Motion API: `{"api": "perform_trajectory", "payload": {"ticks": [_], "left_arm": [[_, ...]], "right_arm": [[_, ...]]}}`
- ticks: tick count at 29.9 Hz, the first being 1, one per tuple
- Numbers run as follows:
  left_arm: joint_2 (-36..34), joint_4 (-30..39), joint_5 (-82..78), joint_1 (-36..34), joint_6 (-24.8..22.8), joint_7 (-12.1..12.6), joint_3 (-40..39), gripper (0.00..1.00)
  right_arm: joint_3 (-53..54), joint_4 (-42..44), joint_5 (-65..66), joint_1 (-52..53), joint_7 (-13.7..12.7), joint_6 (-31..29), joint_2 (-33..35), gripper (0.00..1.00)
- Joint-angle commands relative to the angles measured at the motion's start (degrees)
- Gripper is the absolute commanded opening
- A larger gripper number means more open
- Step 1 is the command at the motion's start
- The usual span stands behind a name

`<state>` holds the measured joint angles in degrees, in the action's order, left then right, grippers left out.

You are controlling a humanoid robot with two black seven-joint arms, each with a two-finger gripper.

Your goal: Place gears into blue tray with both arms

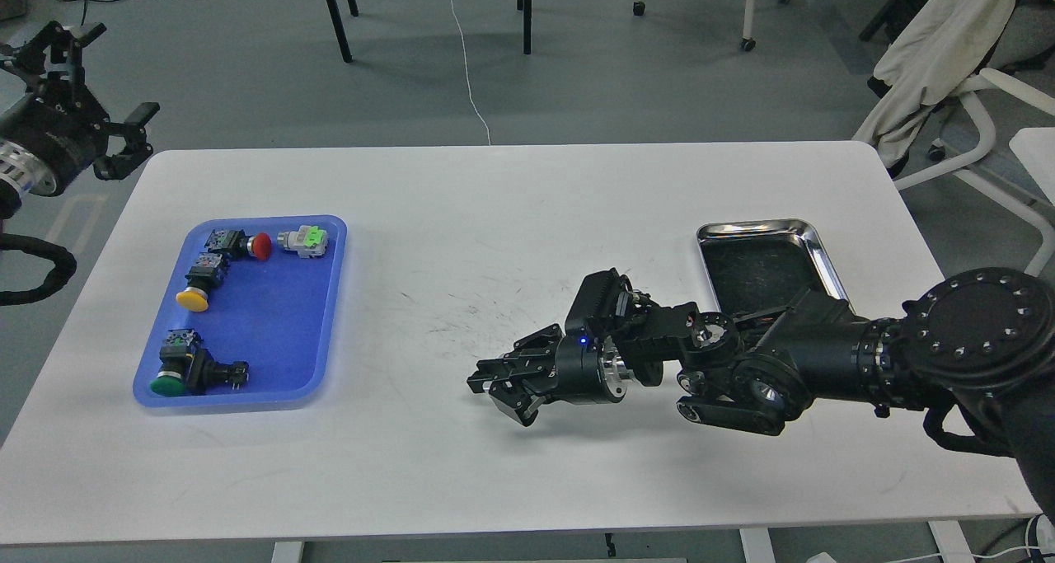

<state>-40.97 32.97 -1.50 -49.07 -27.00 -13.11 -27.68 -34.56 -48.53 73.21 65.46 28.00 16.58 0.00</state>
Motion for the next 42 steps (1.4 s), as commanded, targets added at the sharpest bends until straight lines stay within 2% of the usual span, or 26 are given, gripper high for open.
{"api": "perform_trajectory", "payload": {"ticks": [1, 6, 10, 12, 15, 17, 20, 26, 29, 33, 37, 42], "left_arm": [[0.1, 0.08, 0.0, -0.06, 0.2, 0.02, 0.0, 0.99], [-0.08, 0.69, 0.0, -0.06, 0.2, 0.02, 0.0, 0.99], [-0.26, 1.04, 0.0, -0.06, 0.29, 0.02, 0.0, 0.99], [-0.34, 0.96, 0.0, -0.06, 0.29, 0.02, 0.0, 0.99], [-0.61, 1.04, 0.0, -0.06, 0.2, 0.02, 0.0, 0.99], [-0.7, 1.04, 0.0, 0.03, 0.2, 0.02, 0.08, 0.99], [-0.78, 1.04, -0.09, 0.12, 0.2, 0.02, 0.08, 0.99], [-1.4, 3.15, -0.61, 1.17, 0.37, 0.02, 1.13, 0.99], [-2.19, 4.82, -0.7, 1.08, 0.46, 0.02, 2.02, 0.99], [-3.68, 8.59, -1.31, 1.08, 0.46, -0.07, 4.56, 0.99], [-4.38, 12.98, -4.56, 0.73, 0.9, -0.07, 6.24, 0.99], [-8.6, 24.14, -13.69, 0.65, 1.6, 0.11, 7.38, 0.99]], "right_arm": [[0.37, 0.63, -0.17, -0.24, 0.0, -0.05, 0.0, 0.29], [1.52, 0.98, -0.35, -0.33, 0.0, -0.05, 0.0, 0.36], [2.83, 1.16, -0.7, -0.33, 0.0, -0.05, 0.0, 0.53], [3.88, 1.16, -1.05, -0.59, 0.0, -0.05, 0.0, 0.57], [7.39, 2.91, -2.36, -0.94, 0.0, -0.05, 0.0, 0.72], [10.29, 3.79, -4.38, -0.59, 0.0, -0.23, 0.0, 0.74], [12.76, 4.23, -10.43, 0.72, 0.0, -1.81, 0.0, 0.84], [19.09, 6.26, -22.48, 6.43, -1.1, -2.6, 0.0, 0.85], [20.41, 6.35, -30.12, 9.77, -3.29, -3.13, 0.0, 0.85], [21.64, 6.26, -40.76, 12.76, -4.44, -5.85, 0.43, 0.85], [22.6, 6.26, -47.88, 13.12, -4.53, -7.7, 6.14, 0.86], [29.63, 6.35, -58.25, 12.15, -6.11, -12.09, 13.79, 0.88]]}}
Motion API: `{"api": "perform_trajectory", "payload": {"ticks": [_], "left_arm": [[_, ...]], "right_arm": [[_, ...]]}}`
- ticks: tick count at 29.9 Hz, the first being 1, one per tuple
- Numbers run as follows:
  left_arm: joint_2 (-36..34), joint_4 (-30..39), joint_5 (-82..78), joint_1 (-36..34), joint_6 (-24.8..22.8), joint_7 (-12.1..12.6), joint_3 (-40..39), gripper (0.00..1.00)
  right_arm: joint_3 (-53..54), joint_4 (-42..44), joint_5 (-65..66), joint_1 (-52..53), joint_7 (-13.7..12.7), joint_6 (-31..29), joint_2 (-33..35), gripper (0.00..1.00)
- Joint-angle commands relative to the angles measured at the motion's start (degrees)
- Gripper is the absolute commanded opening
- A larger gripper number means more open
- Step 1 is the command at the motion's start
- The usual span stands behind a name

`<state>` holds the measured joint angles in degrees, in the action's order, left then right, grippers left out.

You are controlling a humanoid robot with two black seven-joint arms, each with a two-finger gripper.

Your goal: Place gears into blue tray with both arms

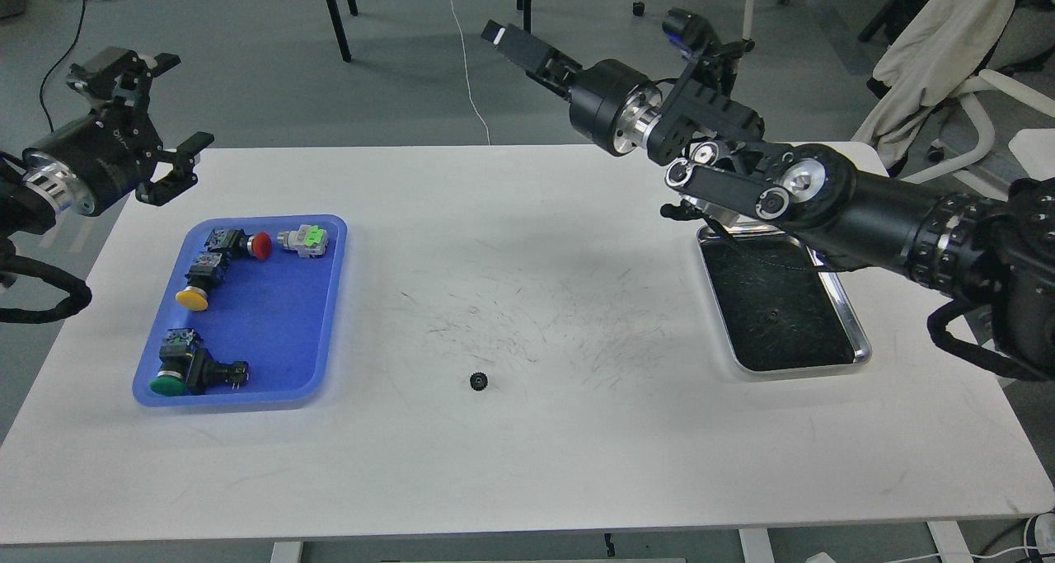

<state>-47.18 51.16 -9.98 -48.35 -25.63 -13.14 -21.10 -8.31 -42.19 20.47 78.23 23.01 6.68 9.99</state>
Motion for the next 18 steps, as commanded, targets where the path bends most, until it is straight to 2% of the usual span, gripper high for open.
{"api": "perform_trajectory", "payload": {"ticks": [1, 4, 6, 10, 14, 18], "left_arm": [[-3.35, 7.88, -6.96, -0.08, 0.32, 0.22, 0.8, 0.99], [-5.81, 12.98, -8.82, -0.08, 0.84, 0.4, 0.88, 0.99], [-9.14, 18.86, -9.43, -0.08, 2.07, 0.49, 1.14, 0.99], [-12.32, 23.88, -16.28, -0.08, 6.11, 0.49, 4.83, 0.98], [-16.71, 30.22, -23.84, -0.17, 9.45, -0.3, 5.45, 0.98], [-19.7, 36.36, -25.25, 0.01, 10.51, -0.22, 5.45, 0.98]], "right_arm": [[3.82, -0.09, -7.45, -0.88, -1.74, -2.46, 5.03, 0.88], [4.53, -0.09, -12.9, -1.67, -2.53, -2.73, 8.81, 0.88], [4.61, -0.26, -15.89, -2.29, -2.79, -2.82, 10.92, 0.88], [7.07, -1.32, -21.6, -4.65, -2.88, -2.99, 14.0, 0.88], [9.09, -2.55, -22.93, -6.95, -3.06, -2.82, 16.98, 0.88], [12.08, -2.55, -23.11, -8.53, -3.59, -2.82, 19.27, 0.88]]}}
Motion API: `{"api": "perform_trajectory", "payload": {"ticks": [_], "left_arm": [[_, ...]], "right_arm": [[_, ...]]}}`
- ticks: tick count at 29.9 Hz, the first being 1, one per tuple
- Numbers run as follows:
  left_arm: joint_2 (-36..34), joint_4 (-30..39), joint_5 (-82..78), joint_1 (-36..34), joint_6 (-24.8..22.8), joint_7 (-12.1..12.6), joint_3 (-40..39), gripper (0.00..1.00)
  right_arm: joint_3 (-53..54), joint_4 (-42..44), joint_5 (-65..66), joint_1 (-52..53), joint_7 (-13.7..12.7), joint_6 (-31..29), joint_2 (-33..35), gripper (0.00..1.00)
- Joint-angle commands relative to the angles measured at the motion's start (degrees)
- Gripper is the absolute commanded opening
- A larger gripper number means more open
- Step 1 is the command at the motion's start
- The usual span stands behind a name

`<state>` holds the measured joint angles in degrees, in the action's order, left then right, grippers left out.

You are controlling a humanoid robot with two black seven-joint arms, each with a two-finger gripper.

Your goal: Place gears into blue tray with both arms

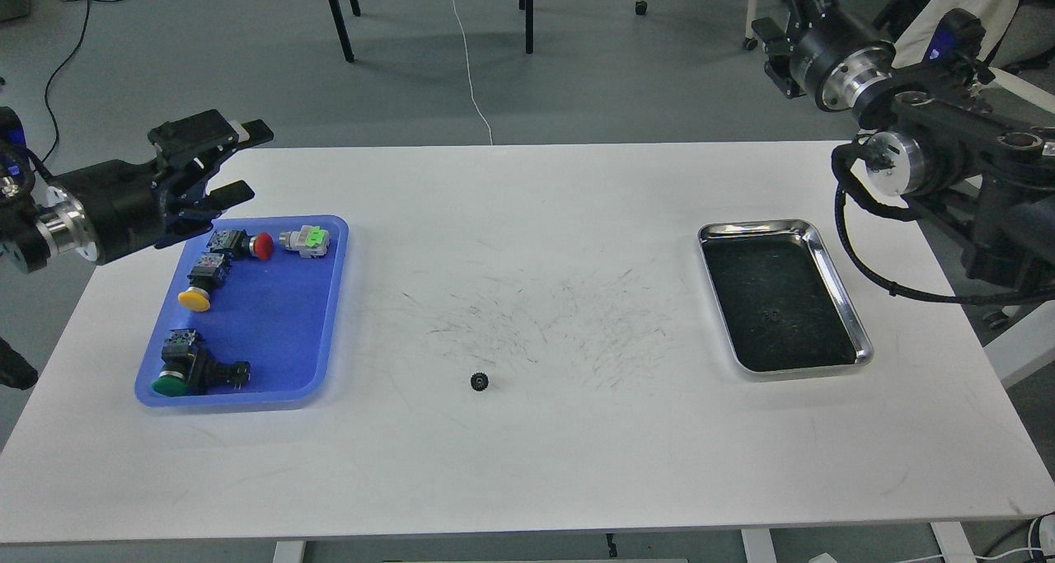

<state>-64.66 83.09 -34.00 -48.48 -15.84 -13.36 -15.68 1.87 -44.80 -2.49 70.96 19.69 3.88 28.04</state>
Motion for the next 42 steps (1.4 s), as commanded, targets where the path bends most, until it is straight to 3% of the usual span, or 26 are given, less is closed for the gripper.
{"api": "perform_trajectory", "payload": {"ticks": [1, 5, 12, 18, 25, 28, 33, 42], "left_arm": [[-3.36, 5.58, -1.24, 0.14, 0.98, 0.0, 0.04, 0.98], [-5.47, 11.73, -5.44, 0.93, 2.3, -0.08, 1.35, 0.98], [-6.18, 13.5, -18.36, 0.85, 2.04, -0.96, 1.54, 0.99], [-7.24, 17.19, -34.25, -1.26, 2.04, -8.95, 1.36, 0.99], [-1.62, 17.55, -56.24, -1.52, 4.58, -10.54, 1.36, 0.98], [-0.12, 17.11, -60.46, -1.26, 7.22, -11.68, 1.53, 0.98], [2.87, 15.09, -62.06, -1.44, 7.22, -14.23, 2.15, 0.98], [11.47, 8.76, -69.79, -1.53, 7.31, -14.64, 4.25, 0.98]], "right_arm": [[2.69, 0.06, -0.15, -1.78, -0.26, -0.02, 1.58, 0.88], [4.54, 0.15, -0.15, -3.98, -0.26, 0.59, 3.68, 0.88], [7.0, 0.32, -0.06, -7.06, -0.18, 1.12, 3.86, 0.88], [7.36, 0.59, -0.06, -8.82, 0.09, 2.0, 3.86, 0.89], [8.5, 0.68, 0.03, -10.49, 0.26, 2.97, 3.86, 0.89], [8.59, 0.59, 0.03, -10.75, 0.35, 3.41, 3.86, 0.89], [8.59, 0.5, 0.03, -11.1, 0.26, 4.29, 3.86, 0.89], [15.26, 1.03, -2.96, -14.35, 0.44, 5.34, 6.32, 0.95]]}}
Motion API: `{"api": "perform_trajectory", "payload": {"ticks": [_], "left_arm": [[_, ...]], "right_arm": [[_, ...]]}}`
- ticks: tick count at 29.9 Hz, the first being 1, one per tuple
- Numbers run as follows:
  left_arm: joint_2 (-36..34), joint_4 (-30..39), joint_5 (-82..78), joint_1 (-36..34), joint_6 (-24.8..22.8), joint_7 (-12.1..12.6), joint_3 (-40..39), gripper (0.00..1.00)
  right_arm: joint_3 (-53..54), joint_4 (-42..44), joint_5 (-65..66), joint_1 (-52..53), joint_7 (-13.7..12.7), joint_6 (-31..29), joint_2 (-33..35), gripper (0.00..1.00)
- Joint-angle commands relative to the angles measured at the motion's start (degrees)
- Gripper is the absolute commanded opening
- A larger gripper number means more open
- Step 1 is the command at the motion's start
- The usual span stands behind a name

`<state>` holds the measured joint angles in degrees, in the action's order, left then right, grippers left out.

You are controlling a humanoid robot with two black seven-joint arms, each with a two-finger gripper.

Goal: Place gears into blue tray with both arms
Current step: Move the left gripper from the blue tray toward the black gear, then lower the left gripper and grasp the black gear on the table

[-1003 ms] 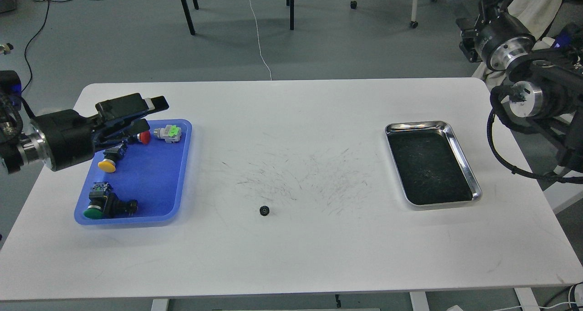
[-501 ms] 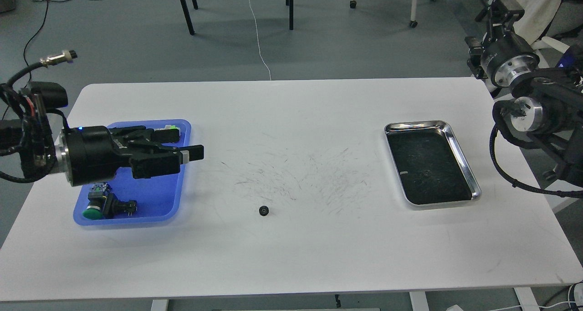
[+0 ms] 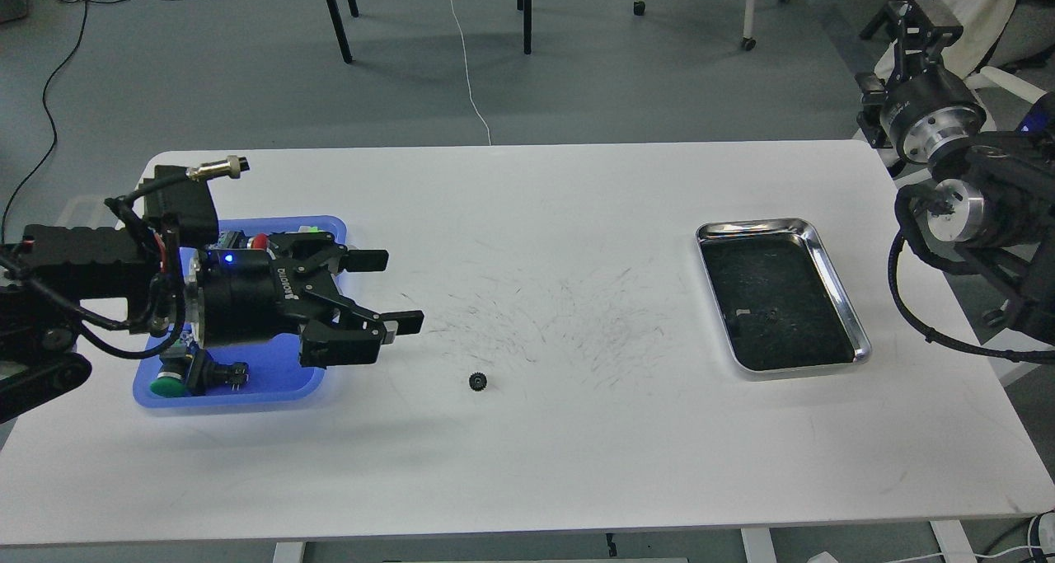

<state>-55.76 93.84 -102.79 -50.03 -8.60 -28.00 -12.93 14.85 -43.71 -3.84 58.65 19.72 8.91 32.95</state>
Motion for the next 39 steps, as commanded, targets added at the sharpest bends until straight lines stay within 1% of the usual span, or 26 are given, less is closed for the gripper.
{"api": "perform_trajectory", "payload": {"ticks": [1, 4, 7, 9, 13, 16, 20, 22, 24, 27, 29, 35, 39], "left_arm": [[3.64, -2.78, -1.18, -0.07, 0.08, 0.0, 1.85, 0.98], [8.02, -4.71, -1.36, 0.55, 0.17, 0.0, 2.55, 0.98], [12.6, -8.31, -5.56, 0.55, 0.52, 0.0, 5.53, 0.98], [14.45, -10.16, -6.54, 0.64, 1.13, 0.0, 6.6, 0.98], [19.45, -16.04, -8.47, 0.99, 2.36, 0.0, 7.04, 0.98], [21.66, -19.92, -11.63, 1.6, 4.29, 0.0, 7.13, 0.97], [24.73, -22.47, -12.96, 2.66, 5.17, 0.0, 7.04, 0.93], [25.53, -23.79, -13.57, 2.83, 5.79, 0.0, 7.13, 0.9], [25.53, -24.41, -14.02, 3.62, 6.05, 0.0, 7.04, 0.82], [25.79, -25.98, -14.19, 4.59, 6.67, 0.0, 6.77, 0.82], [27.02, -28.96, -14.54, 5.2, 8.24, 0.0, 6.95, 0.82], [28.69, -30.56, -16.13, 6.61, 9.92, 0.0, 6.86, 0.81], [28.96, -31.87, -16.21, 7.93, 11.23, 0.0, 6.69, 0.81]], "right_arm": [[3.25, -0.15, -1.78, -2.83, 0.41, 0.32, 1.58, 0.95], [5.1, -0.32, -1.95, -5.12, 0.06, 0.4, 1.67, 0.95], [7.38, -0.41, -3.7, -7.23, -0.47, 0.4, 1.67, 0.95], [7.91, -0.32, -5.38, -8.03, -0.47, 0.4, 1.59, 0.95], [8.0, -0.15, -5.74, -8.29, -0.29, 0.75, 1.06, 0.95], [8.0, -0.06, -5.74, -8.38, -0.29, 1.19, 0.97, 0.95], [7.91, 0.11, -5.65, -8.29, -0.12, 1.37, 0.71, 0.95], [7.83, 0.2, -5.56, -8.29, -0.03, 1.46, 0.62, 0.95], [7.74, 0.38, -5.47, -8.29, 0.06, 1.46, 0.36, 0.95], [7.56, 0.55, -5.3, -8.38, 0.24, 1.55, -0.08, 0.95], [7.65, 1.26, -5.3, -8.29, 0.32, 1.55, -0.78, 0.95], [7.65, 2.66, -5.3, -8.38, 0.59, 1.46, -1.14, 0.96], [7.83, 4.16, -5.3, -8.38, 2.16, 1.28, -2.45, 0.96]]}}
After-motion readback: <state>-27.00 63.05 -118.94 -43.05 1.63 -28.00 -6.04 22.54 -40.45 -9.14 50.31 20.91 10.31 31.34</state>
